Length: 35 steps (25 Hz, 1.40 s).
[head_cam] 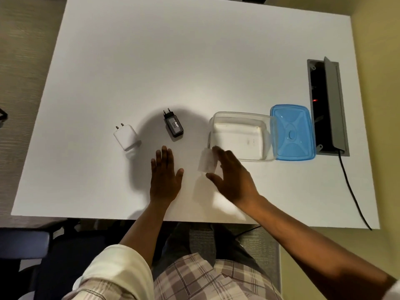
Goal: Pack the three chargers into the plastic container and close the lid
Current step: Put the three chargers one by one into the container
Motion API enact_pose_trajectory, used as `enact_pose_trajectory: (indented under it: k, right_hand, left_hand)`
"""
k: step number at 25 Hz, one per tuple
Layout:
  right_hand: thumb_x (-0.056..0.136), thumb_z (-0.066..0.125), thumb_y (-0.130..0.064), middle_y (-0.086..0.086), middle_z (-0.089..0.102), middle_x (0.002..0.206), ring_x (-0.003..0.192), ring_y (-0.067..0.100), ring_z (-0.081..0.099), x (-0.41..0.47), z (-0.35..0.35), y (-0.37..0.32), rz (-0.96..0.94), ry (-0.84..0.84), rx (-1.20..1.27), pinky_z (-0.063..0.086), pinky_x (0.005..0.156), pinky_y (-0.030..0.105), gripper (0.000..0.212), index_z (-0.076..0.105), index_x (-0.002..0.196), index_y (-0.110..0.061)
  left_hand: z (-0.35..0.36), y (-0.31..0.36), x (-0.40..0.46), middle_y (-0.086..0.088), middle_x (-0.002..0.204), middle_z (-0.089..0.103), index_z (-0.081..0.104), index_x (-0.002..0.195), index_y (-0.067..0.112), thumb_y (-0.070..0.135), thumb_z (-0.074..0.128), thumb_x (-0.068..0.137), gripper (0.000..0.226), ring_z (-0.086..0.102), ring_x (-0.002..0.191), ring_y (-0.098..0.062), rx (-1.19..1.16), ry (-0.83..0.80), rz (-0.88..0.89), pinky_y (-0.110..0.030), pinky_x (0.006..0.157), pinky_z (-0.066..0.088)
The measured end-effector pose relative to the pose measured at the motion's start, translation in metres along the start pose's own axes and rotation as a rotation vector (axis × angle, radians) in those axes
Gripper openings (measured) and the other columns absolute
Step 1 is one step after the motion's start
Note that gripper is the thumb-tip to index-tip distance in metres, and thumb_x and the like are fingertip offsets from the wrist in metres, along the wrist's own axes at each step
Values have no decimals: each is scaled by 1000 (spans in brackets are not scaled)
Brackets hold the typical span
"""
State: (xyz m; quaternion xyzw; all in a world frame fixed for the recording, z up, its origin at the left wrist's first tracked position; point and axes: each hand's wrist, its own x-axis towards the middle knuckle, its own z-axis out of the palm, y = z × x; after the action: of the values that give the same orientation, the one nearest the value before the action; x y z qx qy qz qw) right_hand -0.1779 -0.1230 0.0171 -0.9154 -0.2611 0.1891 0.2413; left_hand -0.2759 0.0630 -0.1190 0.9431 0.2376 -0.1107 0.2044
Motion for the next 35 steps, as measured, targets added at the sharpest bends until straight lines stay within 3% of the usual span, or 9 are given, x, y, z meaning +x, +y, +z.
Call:
enact_pose_trajectory:
  k: [5, 14, 22, 28, 31, 33, 35]
  right_hand:
    - [86, 70, -32, 7, 56, 122, 108, 28, 60, 31, -42, 34, 99, 98, 22, 55, 77, 38, 70, 35, 145, -20]
    - [81, 75, -30, 16, 56, 113, 107, 37, 54, 103, -26, 78, 135, -278, -251, 50, 81, 43, 64, 43, 135, -17]
    - [75, 76, -37, 10, 60, 110, 104, 33, 57, 112, -12, 75, 66, -294, -358, 52, 77, 41, 69, 45, 135, -22]
    - [77, 76, -35, 10, 60, 116, 110, 33, 56, 111, -16, 70, 96, -316, -331, 53, 82, 43, 70, 44, 138, -20]
    - [84, 70, -29, 11, 62, 118, 108, 32, 59, 105, -24, 58, 116, -98, -208, 53, 82, 40, 59, 47, 136, -18]
    - [87, 65, -25, 5, 64, 111, 97, 25, 62, 105, -26, 35, 40, 113, -107, 48, 73, 31, 46, 51, 131, -20]
    - [86, 64, -21, 0, 65, 101, 81, 15, 59, 117, -23, 5, -88, 192, -32, 42, 67, 26, 41, 54, 126, -21]
  left_hand:
    - [9, -6, 2, -12, 168, -1, 2, 158, 7, 46, 31, 99, 77, -2, 156, -30, 63, 75, 41, -47, 127, 9]
    - [13, -8, 2, -11, 168, 2, 4, 159, 8, 46, 32, 98, 76, 2, 156, -29, 74, 108, 35, -46, 127, 10]
    - [15, -9, 3, -9, 169, 2, 4, 159, 10, 46, 33, 98, 77, 1, 156, -26, 67, 118, 25, -43, 127, 8]
    - [13, -7, 3, -9, 169, 4, 6, 159, 9, 45, 34, 97, 77, 2, 156, -26, 54, 112, 25, -44, 127, 9]
    - [12, -7, 3, -9, 169, 3, 5, 159, 9, 44, 36, 97, 77, 2, 156, -26, 42, 112, 23, -44, 127, 9]
    - [12, -7, 2, -9, 169, 3, 5, 159, 9, 45, 35, 97, 77, 2, 156, -26, 46, 113, 20, -45, 127, 10]
    - [11, -7, 3, -9, 169, 3, 5, 159, 9, 46, 33, 98, 77, 2, 156, -25, 61, 108, 15, -47, 127, 11]
